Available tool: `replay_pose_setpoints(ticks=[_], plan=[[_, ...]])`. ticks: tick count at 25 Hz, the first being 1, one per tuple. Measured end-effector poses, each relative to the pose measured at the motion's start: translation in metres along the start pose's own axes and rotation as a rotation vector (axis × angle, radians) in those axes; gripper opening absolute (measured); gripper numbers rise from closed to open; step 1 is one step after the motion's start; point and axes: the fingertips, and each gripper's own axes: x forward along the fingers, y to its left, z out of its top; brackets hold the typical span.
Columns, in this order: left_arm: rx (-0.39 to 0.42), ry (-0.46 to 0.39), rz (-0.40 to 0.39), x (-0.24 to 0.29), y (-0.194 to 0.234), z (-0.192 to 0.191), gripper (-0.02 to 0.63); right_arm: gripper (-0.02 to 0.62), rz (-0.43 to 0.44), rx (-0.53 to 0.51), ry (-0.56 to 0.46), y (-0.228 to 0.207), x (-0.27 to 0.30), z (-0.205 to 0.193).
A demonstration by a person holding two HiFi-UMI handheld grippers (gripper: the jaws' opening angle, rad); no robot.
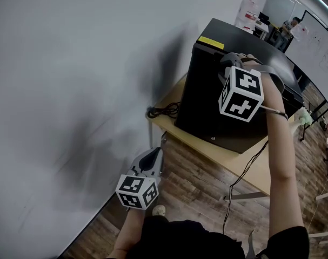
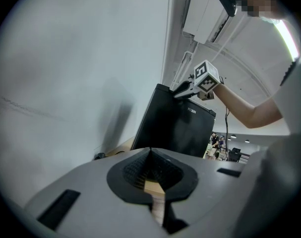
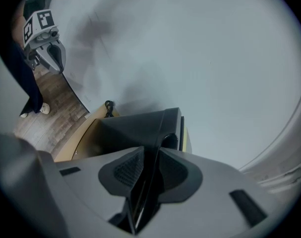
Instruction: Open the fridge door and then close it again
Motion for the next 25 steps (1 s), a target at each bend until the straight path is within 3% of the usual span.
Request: replay_pose_setpoints(ticks=[8,15,18,25], plan=[[0.004,0.001,-0.013,0.006,-0.001,0.003,0.006,0.075,-0.026,0.003,-0.016,0.000,-0.001,0.000],[0.004,0.004,-0.030,0.004,-0.007,0.001,0.006,0.075,-0.098,-0.002,-0.102,0.000,-0.005,0.002],[0.007,0.008,-0.035,0.000,-0.013,-0.002,0.006,0.129,-0.116,0.020,-0.127,0.007,-0.011,0.000],[0.022,0.018,-0.051,-0.015,-0.034,-0.008,0.006,0.123,-0.198,0.120,-0.229,0.027,-0.057,-0.002]])
